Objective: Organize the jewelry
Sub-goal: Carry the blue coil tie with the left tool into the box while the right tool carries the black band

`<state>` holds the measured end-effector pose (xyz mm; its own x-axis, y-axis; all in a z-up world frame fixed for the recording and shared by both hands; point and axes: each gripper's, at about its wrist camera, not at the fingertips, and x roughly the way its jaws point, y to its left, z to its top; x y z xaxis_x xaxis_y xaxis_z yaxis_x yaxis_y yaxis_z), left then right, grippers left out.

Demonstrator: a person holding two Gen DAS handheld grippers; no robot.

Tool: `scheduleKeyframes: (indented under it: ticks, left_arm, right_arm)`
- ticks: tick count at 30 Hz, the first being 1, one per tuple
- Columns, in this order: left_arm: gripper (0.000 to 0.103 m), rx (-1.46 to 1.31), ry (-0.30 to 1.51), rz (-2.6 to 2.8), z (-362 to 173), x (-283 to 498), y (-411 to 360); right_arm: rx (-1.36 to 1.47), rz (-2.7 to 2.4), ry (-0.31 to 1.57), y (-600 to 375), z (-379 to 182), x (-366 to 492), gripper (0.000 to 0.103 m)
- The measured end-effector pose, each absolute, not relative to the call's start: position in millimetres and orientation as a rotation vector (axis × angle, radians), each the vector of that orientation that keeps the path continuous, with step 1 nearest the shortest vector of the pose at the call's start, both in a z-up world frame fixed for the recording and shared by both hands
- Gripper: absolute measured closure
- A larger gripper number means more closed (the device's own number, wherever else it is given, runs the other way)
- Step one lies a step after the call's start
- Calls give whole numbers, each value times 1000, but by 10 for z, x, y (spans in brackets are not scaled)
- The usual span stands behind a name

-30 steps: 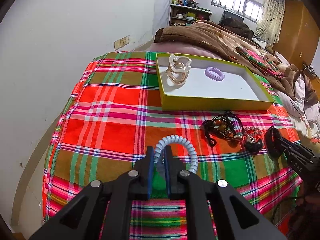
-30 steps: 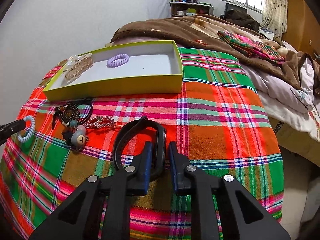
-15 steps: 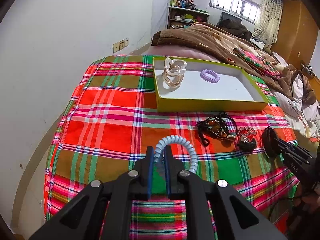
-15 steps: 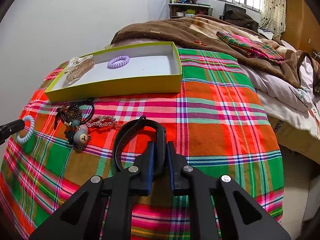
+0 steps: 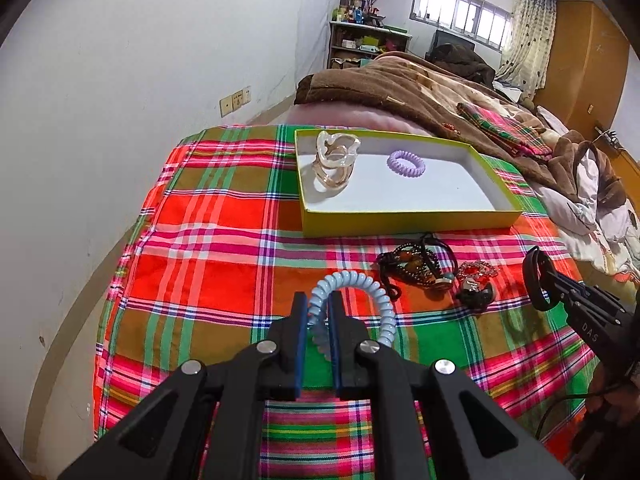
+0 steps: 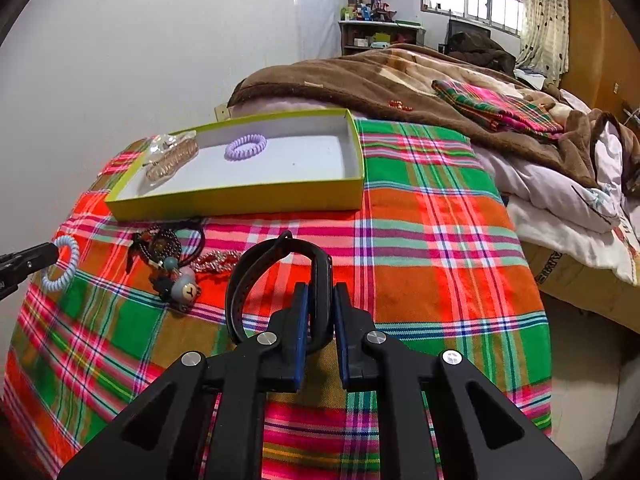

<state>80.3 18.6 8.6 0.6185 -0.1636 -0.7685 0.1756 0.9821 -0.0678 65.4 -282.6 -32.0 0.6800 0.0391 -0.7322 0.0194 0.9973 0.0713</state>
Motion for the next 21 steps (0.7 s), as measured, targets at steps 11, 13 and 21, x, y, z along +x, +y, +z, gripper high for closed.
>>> scheduleKeyframes:
  ticks: [11, 13, 21]
  left_arm:
    - [92, 23, 838, -213, 271, 845, 95]
    - [92, 23, 831, -217, 305, 875, 85]
    - [92, 18, 794, -234, 468, 1005, -5]
  right_arm:
    - [70, 19, 768, -2827, -78, 651, 90]
    - [66, 21, 758, -2823, -29, 660, 90]
    - [46, 19, 729, -2834, 129, 749, 90]
